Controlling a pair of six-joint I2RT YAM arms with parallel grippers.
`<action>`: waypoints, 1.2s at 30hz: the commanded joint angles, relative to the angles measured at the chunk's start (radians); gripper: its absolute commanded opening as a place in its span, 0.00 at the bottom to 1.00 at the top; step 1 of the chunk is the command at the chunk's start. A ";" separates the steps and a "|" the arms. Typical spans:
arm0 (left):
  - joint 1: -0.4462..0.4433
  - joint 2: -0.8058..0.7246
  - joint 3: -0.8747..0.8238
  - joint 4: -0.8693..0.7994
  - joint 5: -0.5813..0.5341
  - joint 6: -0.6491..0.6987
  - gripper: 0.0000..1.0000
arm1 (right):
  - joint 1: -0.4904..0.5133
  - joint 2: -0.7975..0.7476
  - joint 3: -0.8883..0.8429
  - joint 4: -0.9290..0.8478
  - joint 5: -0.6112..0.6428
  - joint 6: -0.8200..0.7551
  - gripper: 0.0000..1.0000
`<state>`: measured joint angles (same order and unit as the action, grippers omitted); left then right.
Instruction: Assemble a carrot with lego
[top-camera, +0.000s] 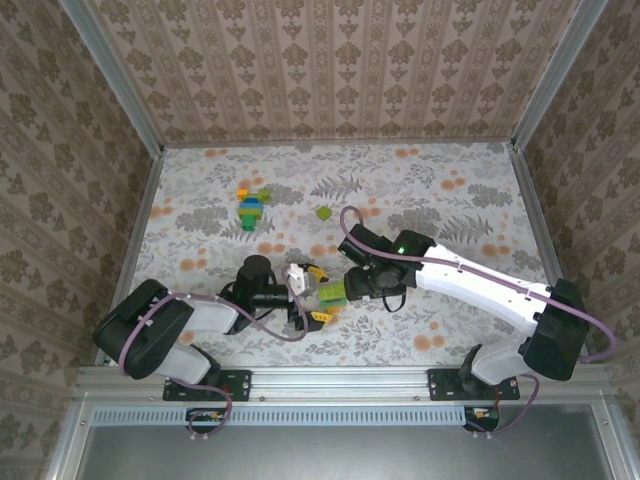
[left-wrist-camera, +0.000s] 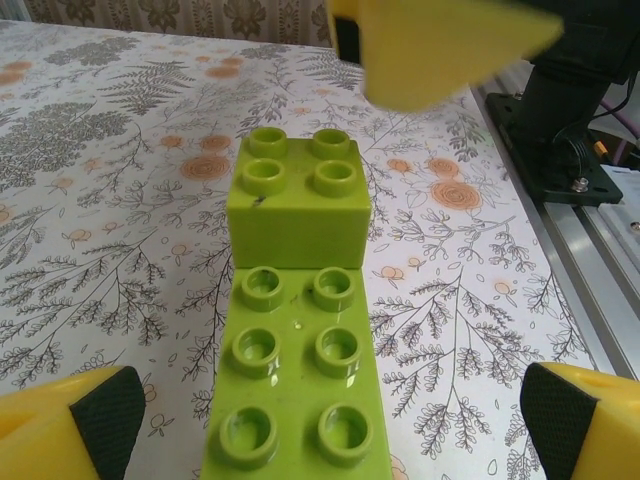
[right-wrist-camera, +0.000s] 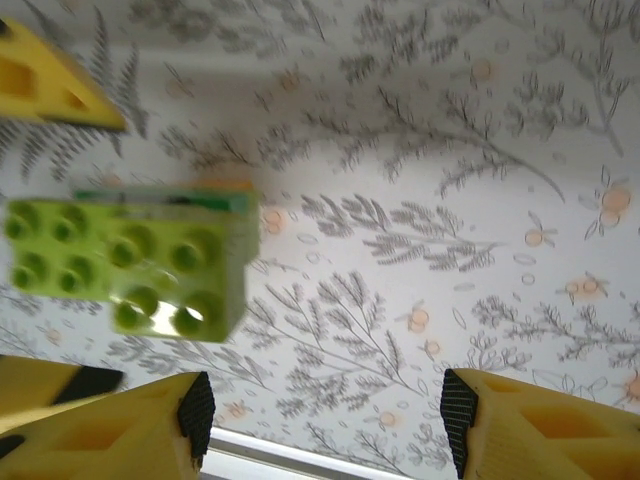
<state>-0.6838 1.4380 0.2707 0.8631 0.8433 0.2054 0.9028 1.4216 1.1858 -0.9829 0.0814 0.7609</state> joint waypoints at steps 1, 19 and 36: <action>0.012 -0.019 -0.008 0.032 0.050 -0.026 1.00 | 0.019 -0.024 -0.056 0.022 -0.055 0.018 0.64; 0.017 -0.038 -0.012 0.028 0.067 -0.032 1.00 | 0.009 0.053 -0.069 0.029 0.021 0.035 0.64; 0.053 -0.001 -0.033 0.127 -0.005 -0.065 1.00 | -0.085 0.117 -0.016 0.045 0.057 -0.047 0.64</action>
<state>-0.6392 1.4258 0.2531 0.9310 0.8402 0.1658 0.8326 1.5166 1.1404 -0.9226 0.1066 0.7490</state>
